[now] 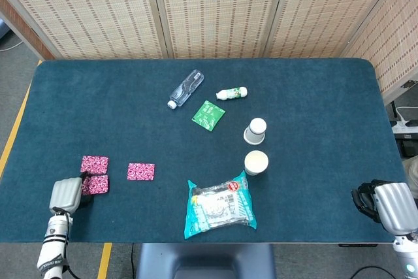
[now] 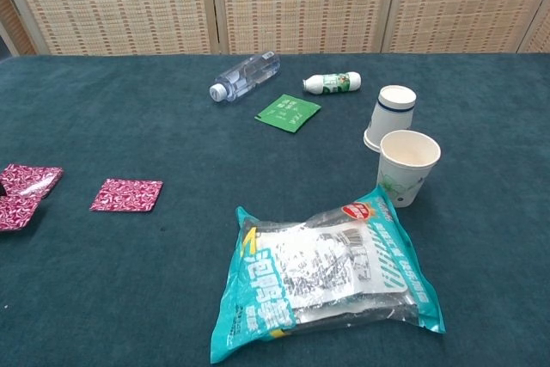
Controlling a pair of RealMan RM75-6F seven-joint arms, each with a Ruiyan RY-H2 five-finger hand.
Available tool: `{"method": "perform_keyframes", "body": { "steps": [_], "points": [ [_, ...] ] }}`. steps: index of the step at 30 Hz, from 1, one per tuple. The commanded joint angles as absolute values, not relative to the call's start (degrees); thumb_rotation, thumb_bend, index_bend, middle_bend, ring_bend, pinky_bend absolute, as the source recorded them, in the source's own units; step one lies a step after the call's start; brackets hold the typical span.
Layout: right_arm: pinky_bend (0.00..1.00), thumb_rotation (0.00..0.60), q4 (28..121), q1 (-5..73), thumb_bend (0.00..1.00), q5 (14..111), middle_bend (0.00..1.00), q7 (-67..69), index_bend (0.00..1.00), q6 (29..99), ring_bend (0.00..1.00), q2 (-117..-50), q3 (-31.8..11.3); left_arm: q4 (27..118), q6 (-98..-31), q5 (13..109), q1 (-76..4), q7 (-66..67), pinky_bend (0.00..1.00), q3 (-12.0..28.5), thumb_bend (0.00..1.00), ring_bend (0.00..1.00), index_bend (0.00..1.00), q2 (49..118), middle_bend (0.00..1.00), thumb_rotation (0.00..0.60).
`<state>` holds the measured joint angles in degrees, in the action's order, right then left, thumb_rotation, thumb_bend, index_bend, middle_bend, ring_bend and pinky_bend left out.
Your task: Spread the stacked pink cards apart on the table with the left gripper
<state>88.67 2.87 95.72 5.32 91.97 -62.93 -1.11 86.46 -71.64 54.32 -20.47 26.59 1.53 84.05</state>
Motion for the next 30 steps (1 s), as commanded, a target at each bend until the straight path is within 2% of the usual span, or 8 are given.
{"method": "perform_keyframes", "body": {
  "steps": [1, 11, 23, 27, 30],
  "points": [
    [0.89, 0.600, 88.68, 2.88, 0.44, 95.78, 0.88, 5.29, 1.00, 91.93, 0.79, -62.92, -1.05, 86.67, -71.90, 54.39, -20.05, 27.06, 1.00, 1.53, 0.38, 1.00, 0.41, 84.15, 1.00, 0.600],
    [0.89, 0.600, 88.65, 2.88, 0.44, 95.85, 0.88, 5.34, 1.00, 91.96, 0.79, -62.91, -1.00, 87.22, -70.96, 53.64, -19.58, 28.48, 1.00, 2.17, 0.37, 1.00, 0.27, 84.30, 1.00, 0.600],
    [0.89, 0.600, 88.66, 2.92, 0.44, 95.98, 0.88, 5.50, 1.00, 91.85, 0.79, -62.79, -0.87, 88.37, -70.57, 52.97, -19.33, 30.64, 1.00, 2.58, 0.35, 1.00, 0.16, 83.93, 1.00, 0.600],
    [0.89, 0.600, 88.71, 2.93, 0.44, 95.99, 0.88, 5.59, 1.00, 91.86, 0.79, -62.74, -0.86, 93.22, -73.17, 56.56, -18.66, 29.09, 1.00, 2.95, 0.34, 1.00, 0.15, 81.09, 1.00, 0.600],
    [0.89, 0.600, 88.69, 3.02, 0.44, 95.91, 0.88, 5.60, 1.00, 91.68, 0.79, -62.77, -0.88, 97.78, -76.68, 62.32, -18.00, 28.12, 1.00, 2.68, 0.33, 1.00, 0.18, 77.65, 1.00, 0.600]
  ]
}}
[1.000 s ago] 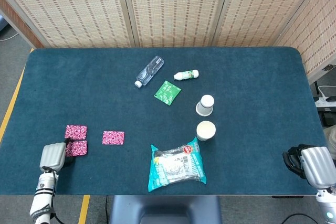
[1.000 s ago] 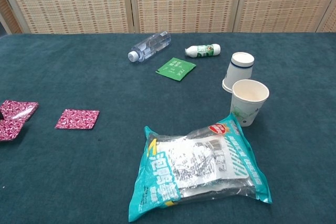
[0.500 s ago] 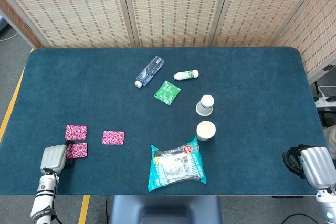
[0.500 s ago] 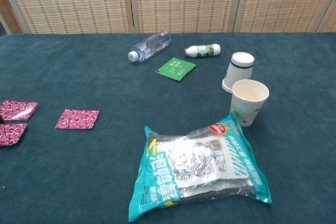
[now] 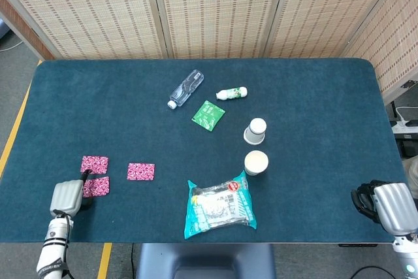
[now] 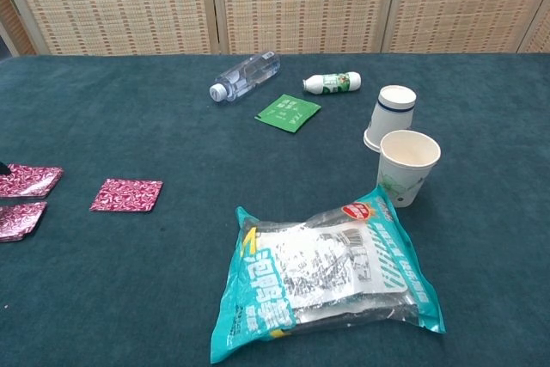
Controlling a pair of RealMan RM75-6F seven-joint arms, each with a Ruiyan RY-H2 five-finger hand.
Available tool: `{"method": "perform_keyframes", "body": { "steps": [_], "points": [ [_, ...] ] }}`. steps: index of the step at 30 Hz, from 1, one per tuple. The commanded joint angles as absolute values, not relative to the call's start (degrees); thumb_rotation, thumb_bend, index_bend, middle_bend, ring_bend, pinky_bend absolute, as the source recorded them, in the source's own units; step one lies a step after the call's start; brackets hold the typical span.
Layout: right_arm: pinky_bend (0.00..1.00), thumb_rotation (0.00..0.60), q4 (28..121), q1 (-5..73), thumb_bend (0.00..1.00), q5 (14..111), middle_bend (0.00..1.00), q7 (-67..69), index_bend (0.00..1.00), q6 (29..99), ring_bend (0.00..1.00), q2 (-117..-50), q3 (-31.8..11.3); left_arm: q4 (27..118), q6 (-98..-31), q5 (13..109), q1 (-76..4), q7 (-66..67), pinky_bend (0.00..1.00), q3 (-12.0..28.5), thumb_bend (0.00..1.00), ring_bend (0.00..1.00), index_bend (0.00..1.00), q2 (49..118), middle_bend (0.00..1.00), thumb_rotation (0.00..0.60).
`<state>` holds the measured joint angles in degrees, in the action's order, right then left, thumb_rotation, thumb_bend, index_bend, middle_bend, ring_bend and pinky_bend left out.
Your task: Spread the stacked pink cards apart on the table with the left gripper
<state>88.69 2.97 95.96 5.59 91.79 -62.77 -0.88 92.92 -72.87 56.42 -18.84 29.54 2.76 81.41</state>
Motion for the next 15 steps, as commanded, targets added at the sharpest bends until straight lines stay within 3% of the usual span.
{"method": "perform_keyframes", "body": {
  "steps": [1, 3, 5, 6, 10, 12, 15],
  "points": [
    [0.89, 0.600, 88.70, 3.05, 0.44, 95.86, 0.88, 5.59, 1.00, 91.60, 0.79, -62.75, -0.89, 98.75, -77.78, 64.33, -17.78, 27.72, 1.00, 2.54, 0.33, 1.00, 0.21, 76.60, 1.00, 0.600],
    [0.89, 0.600, 88.76, 3.11, 0.44, 95.65, 0.88, 5.54, 1.00, 91.44, 0.79, -62.73, -0.97, 99.82, -79.85, 69.14, -17.23, 26.18, 1.00, 1.95, 0.33, 1.00, 0.23, 74.08, 0.97, 0.600],
    [0.89, 0.600, 88.85, 3.12, 0.44, 95.30, 0.88, 5.40, 1.00, 91.34, 0.79, -62.76, -1.12, 99.23, -81.80, 73.25, -16.40, 23.53, 0.96, 1.45, 0.33, 0.91, 0.25, 72.12, 0.83, 0.600],
    [0.89, 0.600, 88.85, 3.13, 0.44, 95.18, 0.88, 5.27, 1.00, 91.36, 0.79, -62.82, -1.22, 98.62, -82.78, 74.65, -15.88, 22.00, 0.91, 1.33, 0.33, 0.84, 0.26, 71.62, 0.76, 0.600],
    [0.89, 0.600, 88.67, 3.06, 0.44, 94.61, 0.88, 4.39, 1.00, 91.67, 0.79, -63.47, -1.71, 95.97, -86.02, 79.46, -13.49, 14.37, 0.53, 0.39, 0.33, 0.48, 0.30, 69.90, 0.43, 0.600],
    [0.89, 0.600, 88.65, 3.07, 0.44, 94.33, 0.88, 3.85, 1.00, 91.56, 0.79, -63.79, -1.83, 94.09, -87.43, 81.49, -12.28, 11.42, 0.44, -0.31, 0.33, 0.38, 0.29, 69.46, 0.34, 0.600],
    [0.89, 0.600, 88.62, 3.13, 0.44, 93.87, 0.88, 2.83, 1.00, 91.33, 0.79, -64.24, -2.05, 91.86, -88.34, 83.30, -11.17, 9.76, 0.40, -1.04, 0.33, 0.34, 0.27, 69.44, 0.29, 0.600]
  ]
}}
